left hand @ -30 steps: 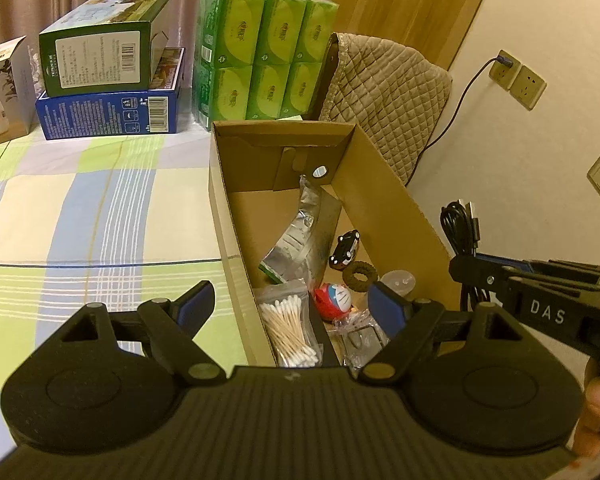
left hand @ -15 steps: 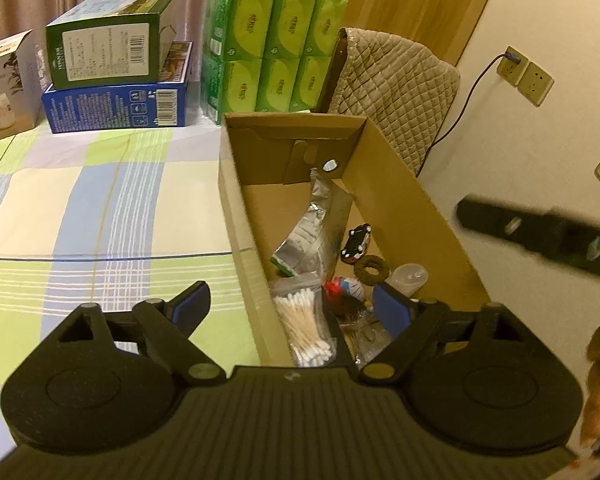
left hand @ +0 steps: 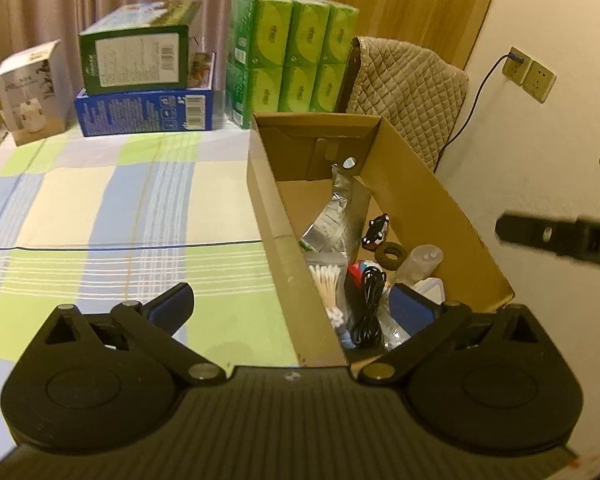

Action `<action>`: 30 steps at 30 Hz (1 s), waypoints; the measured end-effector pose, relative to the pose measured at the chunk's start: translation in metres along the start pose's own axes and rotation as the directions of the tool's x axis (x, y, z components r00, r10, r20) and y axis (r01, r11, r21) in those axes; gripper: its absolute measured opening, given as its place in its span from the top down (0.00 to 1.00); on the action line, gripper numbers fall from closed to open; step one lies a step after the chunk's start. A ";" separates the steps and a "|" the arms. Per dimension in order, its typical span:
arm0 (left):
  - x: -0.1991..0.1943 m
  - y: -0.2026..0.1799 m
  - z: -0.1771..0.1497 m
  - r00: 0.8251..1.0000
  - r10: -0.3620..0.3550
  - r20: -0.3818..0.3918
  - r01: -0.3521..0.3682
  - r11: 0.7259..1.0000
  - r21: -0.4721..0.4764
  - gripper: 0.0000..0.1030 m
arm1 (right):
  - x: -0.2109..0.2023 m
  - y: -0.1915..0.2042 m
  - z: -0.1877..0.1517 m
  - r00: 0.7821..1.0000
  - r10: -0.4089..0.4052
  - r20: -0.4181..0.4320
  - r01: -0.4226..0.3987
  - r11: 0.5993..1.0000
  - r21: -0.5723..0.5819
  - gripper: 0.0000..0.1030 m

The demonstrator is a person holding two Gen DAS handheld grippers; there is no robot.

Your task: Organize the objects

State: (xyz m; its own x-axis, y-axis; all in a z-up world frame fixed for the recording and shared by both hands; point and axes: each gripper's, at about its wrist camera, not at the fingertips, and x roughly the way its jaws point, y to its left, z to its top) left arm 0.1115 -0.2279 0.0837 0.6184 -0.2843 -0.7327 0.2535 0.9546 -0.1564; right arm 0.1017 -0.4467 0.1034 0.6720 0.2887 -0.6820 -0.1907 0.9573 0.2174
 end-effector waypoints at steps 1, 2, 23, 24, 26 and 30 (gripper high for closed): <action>-0.005 0.000 -0.003 1.000 0.006 0.005 -0.006 1.000 0.001 0.01 | -0.002 0.002 -0.005 1.000 0.000 -0.009 0.000 1.000 -0.009 0.27; -0.010 -0.001 -0.006 1.000 0.013 0.012 -0.013 1.000 0.003 0.01 | -0.004 0.004 -0.009 1.000 -0.004 -0.014 0.004 1.000 -0.016 0.27; -0.077 -0.010 -0.064 0.998 0.063 0.020 -0.063 0.998 0.008 0.01 | -0.051 0.024 -0.075 0.996 -0.073 -0.041 0.069 0.994 -0.085 0.27; -0.078 -0.010 -0.065 0.998 0.061 0.020 -0.061 0.998 0.004 0.01 | -0.052 0.023 -0.076 0.996 -0.073 -0.042 0.069 0.994 -0.084 0.27; -0.080 -0.009 -0.067 0.998 0.064 0.022 -0.063 0.998 -0.012 0.01 | -0.053 0.022 -0.078 0.996 -0.074 -0.044 0.070 0.994 -0.082 0.27; -0.084 -0.009 -0.068 0.997 0.066 0.036 -0.065 0.997 -0.029 0.01 | -0.056 0.020 -0.081 0.996 -0.074 -0.042 0.071 0.995 -0.070 0.27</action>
State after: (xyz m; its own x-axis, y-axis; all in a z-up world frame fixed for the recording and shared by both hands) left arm 0.0062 -0.2064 0.1015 0.6604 -0.2232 -0.7170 0.1907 0.9733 -0.1274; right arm 0.0024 -0.4420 0.0900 0.6536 0.2178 -0.7248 -0.1927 0.9740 0.1189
